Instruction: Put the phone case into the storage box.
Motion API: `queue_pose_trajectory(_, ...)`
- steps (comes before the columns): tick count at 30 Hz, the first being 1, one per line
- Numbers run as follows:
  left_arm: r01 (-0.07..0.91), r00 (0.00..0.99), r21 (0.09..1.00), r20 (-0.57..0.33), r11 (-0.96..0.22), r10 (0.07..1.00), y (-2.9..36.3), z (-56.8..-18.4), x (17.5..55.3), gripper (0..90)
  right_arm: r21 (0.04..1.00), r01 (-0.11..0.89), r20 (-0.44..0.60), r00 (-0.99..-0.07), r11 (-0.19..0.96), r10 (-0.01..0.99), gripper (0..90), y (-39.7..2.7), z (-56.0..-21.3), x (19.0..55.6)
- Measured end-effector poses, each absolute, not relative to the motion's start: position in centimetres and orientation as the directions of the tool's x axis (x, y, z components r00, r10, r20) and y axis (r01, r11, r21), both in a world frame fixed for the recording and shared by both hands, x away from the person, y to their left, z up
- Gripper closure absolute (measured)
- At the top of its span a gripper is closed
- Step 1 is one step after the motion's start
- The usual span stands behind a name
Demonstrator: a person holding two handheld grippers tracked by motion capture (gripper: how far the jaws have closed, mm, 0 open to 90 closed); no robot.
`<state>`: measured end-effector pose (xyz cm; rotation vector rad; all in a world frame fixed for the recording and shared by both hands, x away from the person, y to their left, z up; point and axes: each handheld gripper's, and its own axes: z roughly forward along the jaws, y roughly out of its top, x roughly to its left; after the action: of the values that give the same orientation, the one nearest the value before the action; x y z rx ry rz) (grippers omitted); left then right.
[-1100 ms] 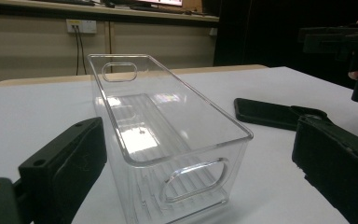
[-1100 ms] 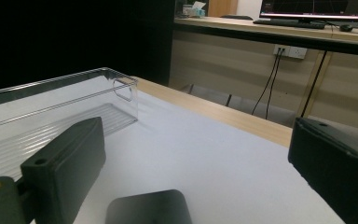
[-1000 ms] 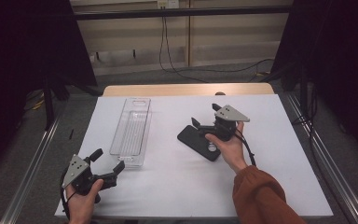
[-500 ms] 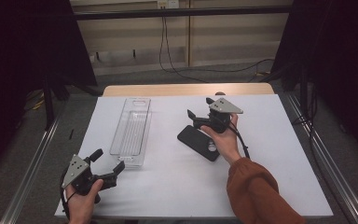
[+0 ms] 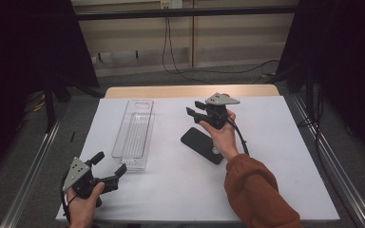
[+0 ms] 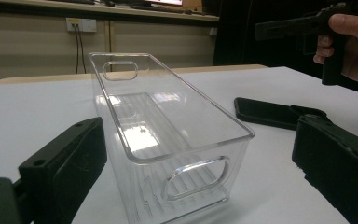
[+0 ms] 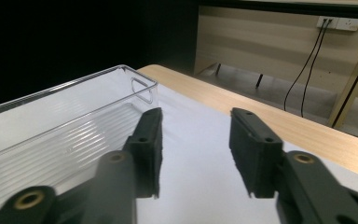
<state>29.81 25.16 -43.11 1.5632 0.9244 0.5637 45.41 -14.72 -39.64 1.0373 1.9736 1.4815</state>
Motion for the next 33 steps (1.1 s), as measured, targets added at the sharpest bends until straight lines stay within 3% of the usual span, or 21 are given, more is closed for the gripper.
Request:
queue_pose_trajectory(2, 0.248, 0.571, 0.969, -0.135, -0.014, 0.810, 25.2, -43.1, 29.8, 3.1, 0.938, 0.312, 0.077, -0.615, 0.152, 0.785, 67.5, -14.6, -39.5, 45.6)
queue_pose_trajectory(10, 0.248, 0.573, 0.969, -0.135, -0.015, 0.809, 25.2, -43.1, 29.8, 3.1, 0.901, 0.396, 0.124, -0.630, 0.180, 0.767, 87.3, -14.9, -39.2, 46.5)
queue_pose_trajectory(16, 0.248, 0.570, 0.969, -0.133, -0.016, 0.811, 25.3, -43.1, 29.8, 3.1, 0.862, 0.463, 0.146, -0.620, 0.209, 0.771, 90.0, -14.9, -38.8, 47.3)
queue_pose_trajectory(33, 0.251, 0.569, 0.968, -0.133, -0.017, 0.811, 25.6, -43.1, 29.8, 3.2, 0.636, 0.696, 0.216, -0.574, 0.332, 0.790, 90.0, -14.9, -39.1, 50.3)
